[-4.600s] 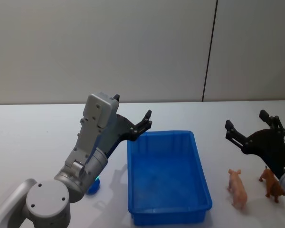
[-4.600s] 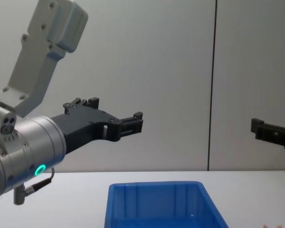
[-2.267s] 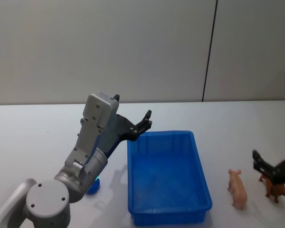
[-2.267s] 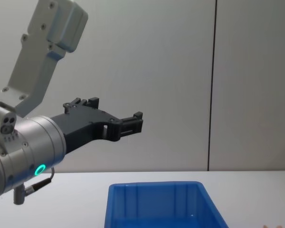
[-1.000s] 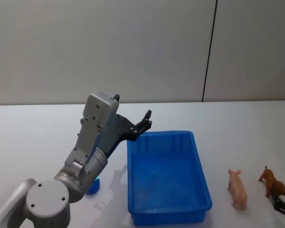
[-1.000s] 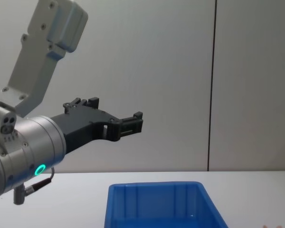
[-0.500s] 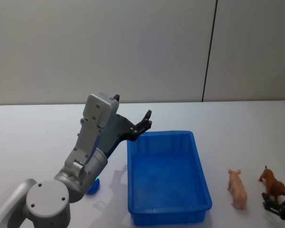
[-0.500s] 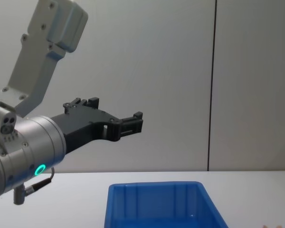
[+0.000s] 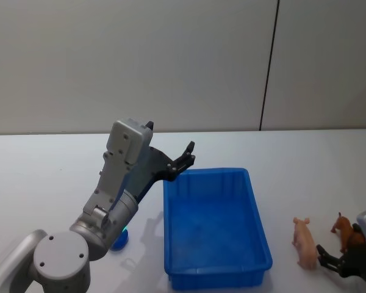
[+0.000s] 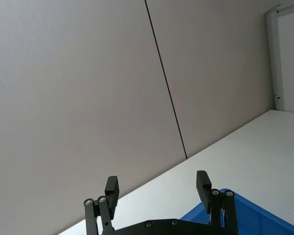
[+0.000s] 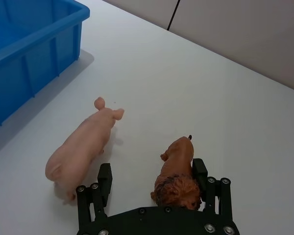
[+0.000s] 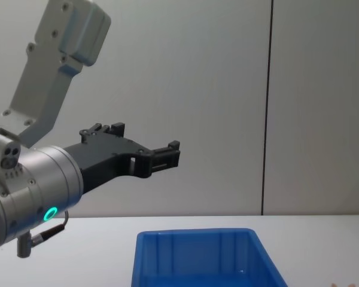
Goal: Pick up the two dolls from the table and place them into the box.
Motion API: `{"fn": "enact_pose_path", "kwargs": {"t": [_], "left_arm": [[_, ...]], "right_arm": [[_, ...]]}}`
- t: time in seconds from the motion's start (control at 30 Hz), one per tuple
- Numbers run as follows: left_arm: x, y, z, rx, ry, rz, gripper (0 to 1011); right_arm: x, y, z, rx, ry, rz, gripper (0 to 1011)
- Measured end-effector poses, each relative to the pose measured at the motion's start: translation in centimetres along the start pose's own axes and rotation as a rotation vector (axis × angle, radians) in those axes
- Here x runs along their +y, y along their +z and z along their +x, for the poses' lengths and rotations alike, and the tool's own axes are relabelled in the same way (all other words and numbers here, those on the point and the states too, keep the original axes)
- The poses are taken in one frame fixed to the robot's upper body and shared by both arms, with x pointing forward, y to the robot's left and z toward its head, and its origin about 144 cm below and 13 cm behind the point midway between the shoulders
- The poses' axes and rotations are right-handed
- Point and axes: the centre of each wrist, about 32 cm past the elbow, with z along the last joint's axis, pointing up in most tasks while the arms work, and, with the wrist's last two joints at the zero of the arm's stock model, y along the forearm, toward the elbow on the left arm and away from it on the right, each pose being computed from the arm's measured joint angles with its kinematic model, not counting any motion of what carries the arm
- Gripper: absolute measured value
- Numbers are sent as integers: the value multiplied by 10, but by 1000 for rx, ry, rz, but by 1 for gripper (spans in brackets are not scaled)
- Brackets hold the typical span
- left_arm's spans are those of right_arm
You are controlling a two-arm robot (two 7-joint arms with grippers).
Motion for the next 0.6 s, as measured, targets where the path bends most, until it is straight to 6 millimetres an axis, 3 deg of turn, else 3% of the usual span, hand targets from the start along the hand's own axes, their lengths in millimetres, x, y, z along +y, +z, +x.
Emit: {"fn": "enact_pose_path", "kwargs": {"t": [0.2,0.47,0.6], "left_arm": [[0,0,0,0,0,0,1002],[0,0,0,0,0,0,1002],[0,0,0,0,0,0,1002]], "right_arm": [[9,0,-4,-6,-2,6,995],[15,1,-6,-10,-4,11,826],[16,2,-7,-11,-4,12,799]]}}
